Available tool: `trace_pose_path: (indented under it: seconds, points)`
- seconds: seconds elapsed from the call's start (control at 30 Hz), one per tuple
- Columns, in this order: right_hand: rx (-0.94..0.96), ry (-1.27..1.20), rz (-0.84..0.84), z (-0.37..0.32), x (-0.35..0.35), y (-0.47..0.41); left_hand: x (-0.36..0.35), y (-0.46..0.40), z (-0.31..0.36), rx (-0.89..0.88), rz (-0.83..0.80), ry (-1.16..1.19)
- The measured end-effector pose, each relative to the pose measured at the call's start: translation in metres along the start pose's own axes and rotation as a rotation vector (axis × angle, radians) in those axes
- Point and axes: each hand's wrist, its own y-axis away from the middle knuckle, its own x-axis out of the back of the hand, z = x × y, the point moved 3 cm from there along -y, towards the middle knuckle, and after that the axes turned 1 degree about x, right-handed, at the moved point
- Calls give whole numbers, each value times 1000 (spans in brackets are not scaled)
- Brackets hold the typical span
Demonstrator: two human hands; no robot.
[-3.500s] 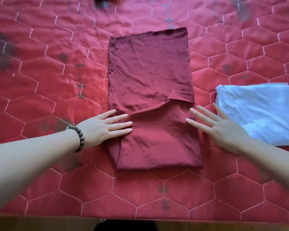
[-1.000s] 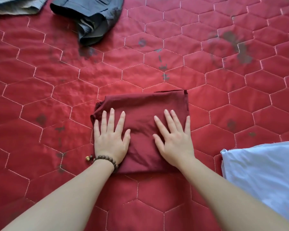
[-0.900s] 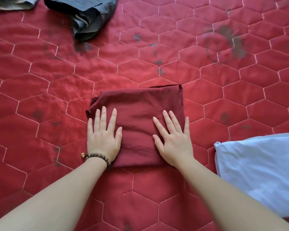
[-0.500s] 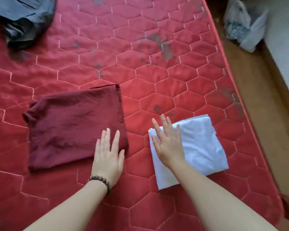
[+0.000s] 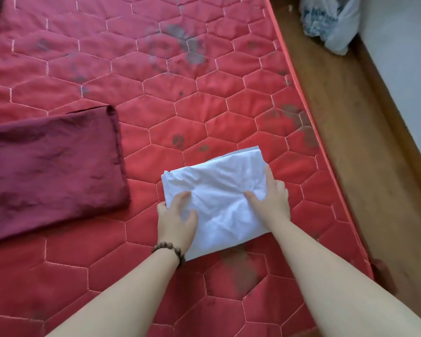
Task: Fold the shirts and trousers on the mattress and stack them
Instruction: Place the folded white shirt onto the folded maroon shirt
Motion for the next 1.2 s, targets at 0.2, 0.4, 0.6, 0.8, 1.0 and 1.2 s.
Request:
trace_pose_path:
  seconds: [0.2, 0.4, 0.6, 0.8, 1.0, 1.2]
  points:
    - [-21, -202, -141, -7, 8, -12, 6, -15, 6, -22, -14, -21]
    - [117, -196, 24, -49, 22, -6, 47, -27, 25, -117, 10, -42]
    - [318, -242, 124, -162, 6, 9, 155, -50, 22, -220, 202, -45]
    - [497, -265, 40, -276, -52, 38, 274, -75, -25, -218, 350, -160]
    - [518, -273, -46, -332, -108, 59, 336, -95, -77, -178, 389, -213]
    - [456, -128, -164, -331, -151, 48, 349, -118, -118, -67, 354, -360]
